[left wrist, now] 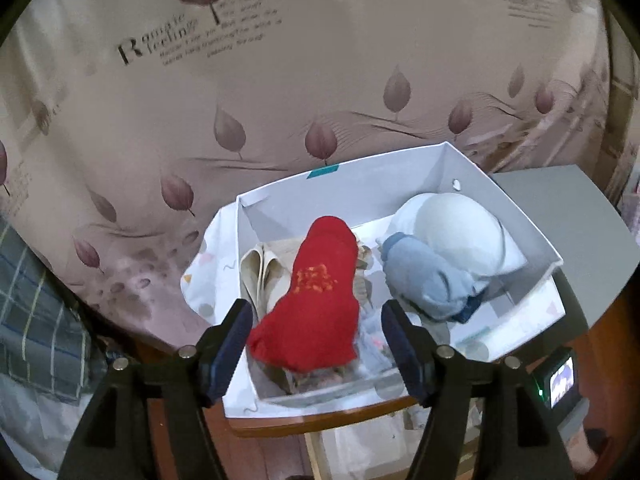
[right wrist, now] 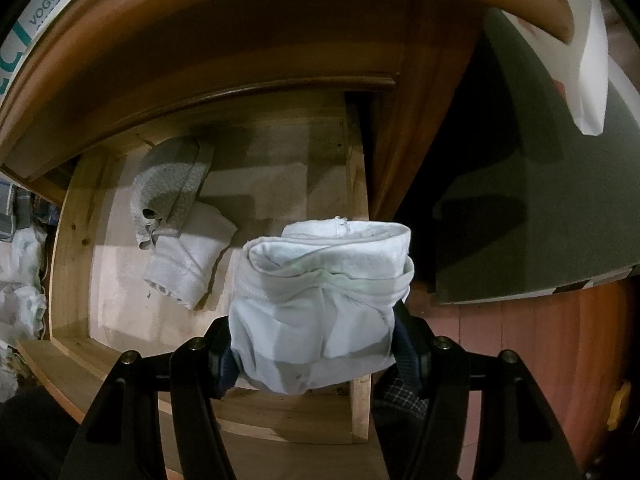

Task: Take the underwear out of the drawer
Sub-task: 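Withdraw the open left gripper from the shoe box toward the drawer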

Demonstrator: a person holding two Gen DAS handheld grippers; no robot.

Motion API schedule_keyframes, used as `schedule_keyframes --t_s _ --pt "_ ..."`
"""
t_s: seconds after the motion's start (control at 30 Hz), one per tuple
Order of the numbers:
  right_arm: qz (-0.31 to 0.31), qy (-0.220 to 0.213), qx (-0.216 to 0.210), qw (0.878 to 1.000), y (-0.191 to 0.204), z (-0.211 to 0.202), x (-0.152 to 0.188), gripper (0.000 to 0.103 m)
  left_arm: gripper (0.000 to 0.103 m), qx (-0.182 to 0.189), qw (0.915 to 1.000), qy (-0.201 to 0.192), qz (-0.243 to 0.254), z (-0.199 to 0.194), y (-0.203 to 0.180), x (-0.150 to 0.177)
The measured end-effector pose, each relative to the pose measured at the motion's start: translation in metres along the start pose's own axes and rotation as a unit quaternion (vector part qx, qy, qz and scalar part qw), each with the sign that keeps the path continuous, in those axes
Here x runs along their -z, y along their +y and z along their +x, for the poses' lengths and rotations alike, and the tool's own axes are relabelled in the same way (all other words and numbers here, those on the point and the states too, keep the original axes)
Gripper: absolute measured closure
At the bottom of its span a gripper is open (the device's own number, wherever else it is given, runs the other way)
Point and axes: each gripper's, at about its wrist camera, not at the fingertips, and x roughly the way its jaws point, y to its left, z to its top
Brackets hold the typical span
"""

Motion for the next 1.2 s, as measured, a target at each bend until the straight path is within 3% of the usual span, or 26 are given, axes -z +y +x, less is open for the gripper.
schedule_keyframes --t_s 0.27,0.5,0.7,0.73,0.97,1.2 --pt "-0.007 0.000 0.004 1.000 0.001 0.002 0.000 0.043 0.033 0.006 0.9993 -0.024 -0.029 -0.023 -0.004 0.041" --pt "-0.007 -0.001 0.006 1.000 0.001 0.002 0.000 0.043 0.033 -0.088 0.9931 0.008 -0.077 0.000 -0.001 0.123" --pt "-0.005 0.000 0.008 1.000 0.002 0.002 0.000 0.043 0.033 -0.164 0.9716 0.044 -0.165 0.041 0.019 0.178" --pt "-0.003 0.000 0.007 1.000 0.002 0.002 0.000 0.043 0.033 -0.187 0.9622 0.066 -0.187 0.054 0.022 0.185" --pt "0.006 -0.002 0.001 1.000 -0.002 0.002 0.001 0.043 0.033 -0.196 0.9312 0.114 -0.286 0.099 0.033 0.215" --pt "0.000 -0.011 -0.003 1.000 -0.005 -0.003 0.001 0.043 0.033 -0.222 0.9209 0.132 -0.292 0.116 0.049 0.234"
